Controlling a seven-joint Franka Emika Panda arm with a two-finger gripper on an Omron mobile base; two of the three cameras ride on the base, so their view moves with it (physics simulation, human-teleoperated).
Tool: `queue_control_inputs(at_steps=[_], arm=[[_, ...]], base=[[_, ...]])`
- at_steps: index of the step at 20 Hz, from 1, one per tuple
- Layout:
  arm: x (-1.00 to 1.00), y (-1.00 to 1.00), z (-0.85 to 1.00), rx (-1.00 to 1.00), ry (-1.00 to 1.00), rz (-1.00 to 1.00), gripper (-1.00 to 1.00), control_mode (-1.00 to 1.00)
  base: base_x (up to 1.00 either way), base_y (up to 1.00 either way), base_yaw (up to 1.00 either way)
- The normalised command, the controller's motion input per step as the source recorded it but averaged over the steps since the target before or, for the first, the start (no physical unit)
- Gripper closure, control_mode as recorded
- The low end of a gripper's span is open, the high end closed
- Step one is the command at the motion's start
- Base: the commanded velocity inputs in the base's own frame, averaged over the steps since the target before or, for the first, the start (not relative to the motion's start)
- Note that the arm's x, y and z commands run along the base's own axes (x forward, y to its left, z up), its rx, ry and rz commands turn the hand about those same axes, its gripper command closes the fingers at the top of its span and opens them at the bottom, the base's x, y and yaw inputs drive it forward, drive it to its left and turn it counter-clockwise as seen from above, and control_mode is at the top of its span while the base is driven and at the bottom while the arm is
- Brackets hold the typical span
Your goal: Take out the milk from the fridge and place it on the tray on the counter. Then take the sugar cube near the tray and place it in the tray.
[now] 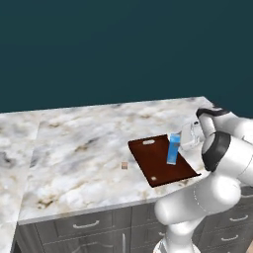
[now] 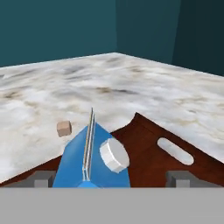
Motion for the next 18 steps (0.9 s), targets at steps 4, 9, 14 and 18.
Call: queue_control_inputs(at_steps=[4,9,14,18], arm=[[-0.02,0.0,0.34,0.0,-0.16,0.01,-1.0,-1.0],[-0.14,0.02,0.41,-0.01,-0.16,0.01,-1.0,-1.0],[-0.38,0.11,0.65,-0.07,-0.08,0.0,-1.0,-1.0],[-0.53,0.21,0.72,-0.15,0.0,0.0,-1.0,-1.0]], base=[[0.0,0.0,0.0],[0.0,0.0,0.0],[0.0,0.0,0.0],[0.0,0.0,0.0]])
